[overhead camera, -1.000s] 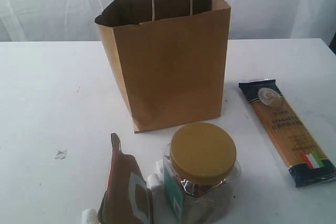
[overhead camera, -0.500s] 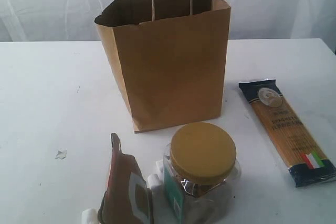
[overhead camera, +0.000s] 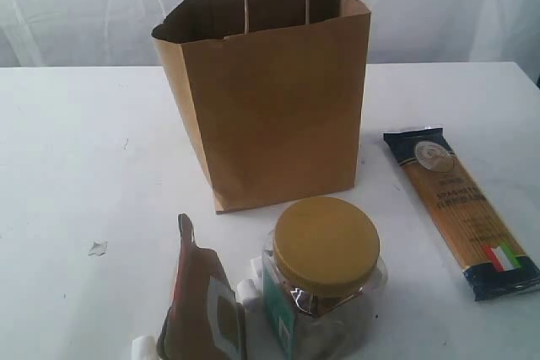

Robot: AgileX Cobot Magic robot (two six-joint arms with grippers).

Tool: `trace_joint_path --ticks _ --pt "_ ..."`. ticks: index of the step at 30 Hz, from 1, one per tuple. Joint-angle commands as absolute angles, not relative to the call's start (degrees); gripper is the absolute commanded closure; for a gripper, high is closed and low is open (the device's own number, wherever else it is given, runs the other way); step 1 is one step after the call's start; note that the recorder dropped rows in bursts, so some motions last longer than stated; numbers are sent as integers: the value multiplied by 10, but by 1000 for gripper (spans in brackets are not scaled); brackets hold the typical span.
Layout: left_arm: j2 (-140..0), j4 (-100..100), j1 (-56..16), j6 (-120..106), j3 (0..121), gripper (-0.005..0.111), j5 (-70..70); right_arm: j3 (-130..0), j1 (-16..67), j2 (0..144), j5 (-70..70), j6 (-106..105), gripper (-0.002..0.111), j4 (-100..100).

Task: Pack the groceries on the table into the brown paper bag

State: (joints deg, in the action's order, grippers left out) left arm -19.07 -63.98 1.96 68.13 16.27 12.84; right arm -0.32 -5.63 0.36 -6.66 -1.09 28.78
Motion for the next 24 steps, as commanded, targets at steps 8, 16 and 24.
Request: trace_joint_path --ticks 8,16,24 --pt "-166 -193 20 175 8 107 20 0 -60 0 -62 -13 108 290" --pt "-132 -173 19 192 0 107 -64 0 -60 0 -62 -13 108 290" --pt "-132 -174 19 192 0 107 -61 0 -60 0 -62 -13 108 290"
